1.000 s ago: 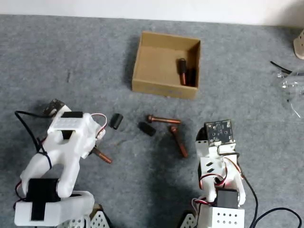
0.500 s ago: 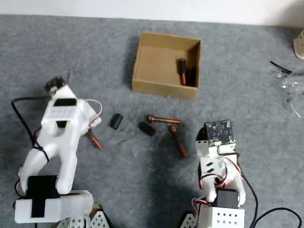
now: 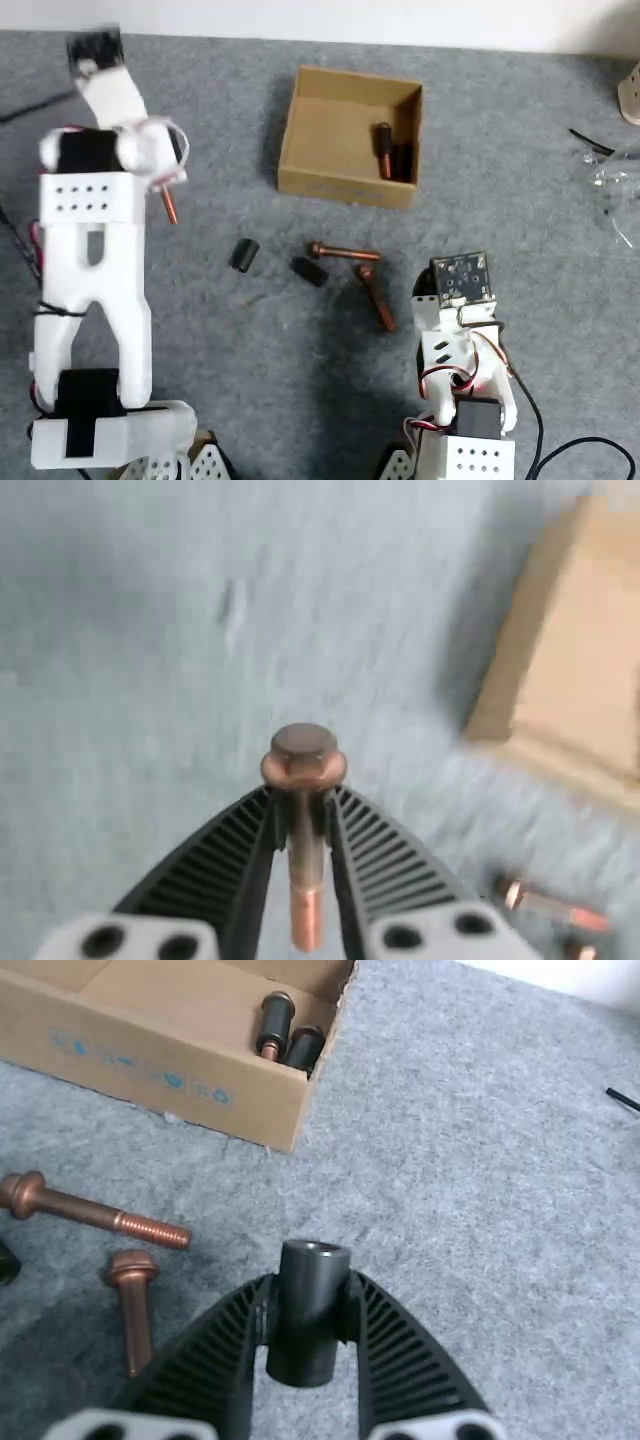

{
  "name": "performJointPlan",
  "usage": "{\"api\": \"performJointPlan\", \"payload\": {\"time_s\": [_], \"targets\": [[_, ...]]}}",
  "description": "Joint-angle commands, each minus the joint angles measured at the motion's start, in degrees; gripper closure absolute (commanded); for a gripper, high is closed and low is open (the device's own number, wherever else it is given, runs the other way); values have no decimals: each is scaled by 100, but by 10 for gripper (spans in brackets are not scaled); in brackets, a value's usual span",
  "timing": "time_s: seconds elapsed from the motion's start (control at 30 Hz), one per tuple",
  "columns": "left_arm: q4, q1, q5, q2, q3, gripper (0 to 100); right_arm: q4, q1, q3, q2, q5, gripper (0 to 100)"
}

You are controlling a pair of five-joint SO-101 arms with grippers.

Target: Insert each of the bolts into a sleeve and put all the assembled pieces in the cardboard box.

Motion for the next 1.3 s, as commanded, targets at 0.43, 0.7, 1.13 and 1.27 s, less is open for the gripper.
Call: {"api": "performJointPlan", "payload": {"time_s": [0.43,0.7,1.13,1.27], "targets": [[2321,-338,-290,-444,-5341,994,-259,75,655,-84,62,993],[2312,-435,-316,-2088,-5349,994,-259,75,655,-84,62,993],[2312,-444,-316,-4040,-3916,994,-233,92,655,-84,62,993],[2312,-444,-299,-4268,-2536,994,-233,101,655,-84,62,993]]}}
